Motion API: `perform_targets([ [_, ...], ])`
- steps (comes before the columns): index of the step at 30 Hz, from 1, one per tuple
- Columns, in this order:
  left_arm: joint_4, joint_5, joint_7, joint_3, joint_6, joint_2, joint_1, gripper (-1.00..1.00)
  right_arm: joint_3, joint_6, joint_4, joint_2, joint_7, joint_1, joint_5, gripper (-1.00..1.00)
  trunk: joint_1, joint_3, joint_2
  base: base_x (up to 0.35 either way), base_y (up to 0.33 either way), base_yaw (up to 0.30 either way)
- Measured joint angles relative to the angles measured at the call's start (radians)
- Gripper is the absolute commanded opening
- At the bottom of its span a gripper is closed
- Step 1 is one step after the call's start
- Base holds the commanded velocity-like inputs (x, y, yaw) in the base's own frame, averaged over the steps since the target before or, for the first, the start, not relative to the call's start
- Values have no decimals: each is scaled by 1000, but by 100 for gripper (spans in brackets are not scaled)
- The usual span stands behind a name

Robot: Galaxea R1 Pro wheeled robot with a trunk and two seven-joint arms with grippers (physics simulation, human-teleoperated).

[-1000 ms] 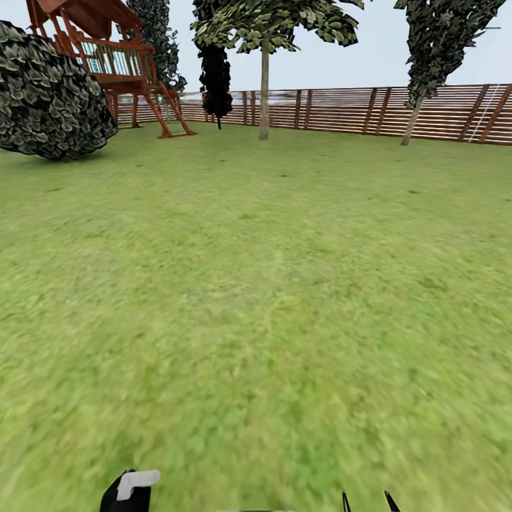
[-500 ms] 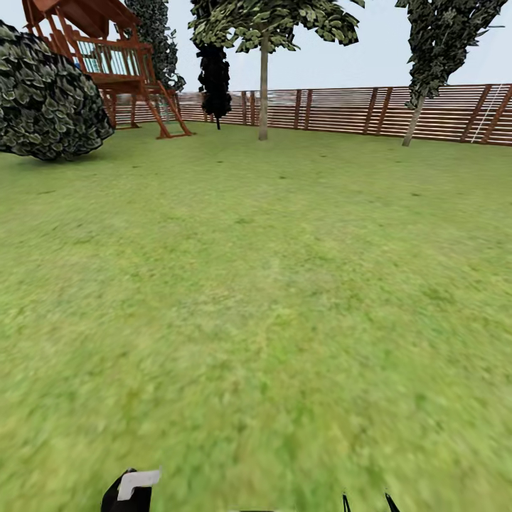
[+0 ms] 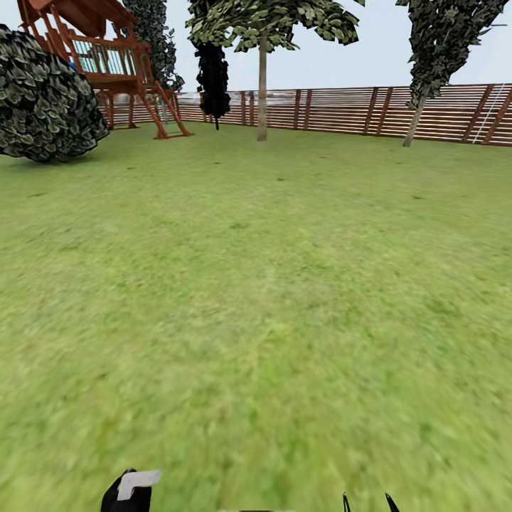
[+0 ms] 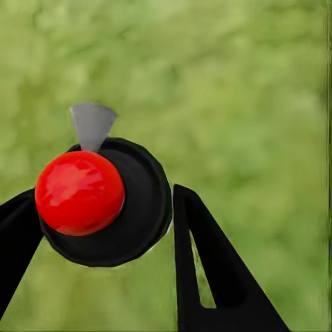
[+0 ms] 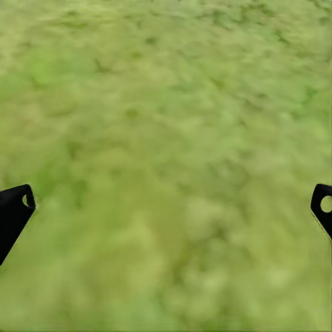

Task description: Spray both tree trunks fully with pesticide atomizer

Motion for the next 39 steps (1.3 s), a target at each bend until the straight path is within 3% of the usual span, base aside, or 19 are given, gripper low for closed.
perform_targets([
  [39, -1, 0, 0, -2, 0, -2, 0, -100, 0, 0, 0, 1, 0, 0, 0, 100, 0, 0, 0, 339, -10, 0],
])
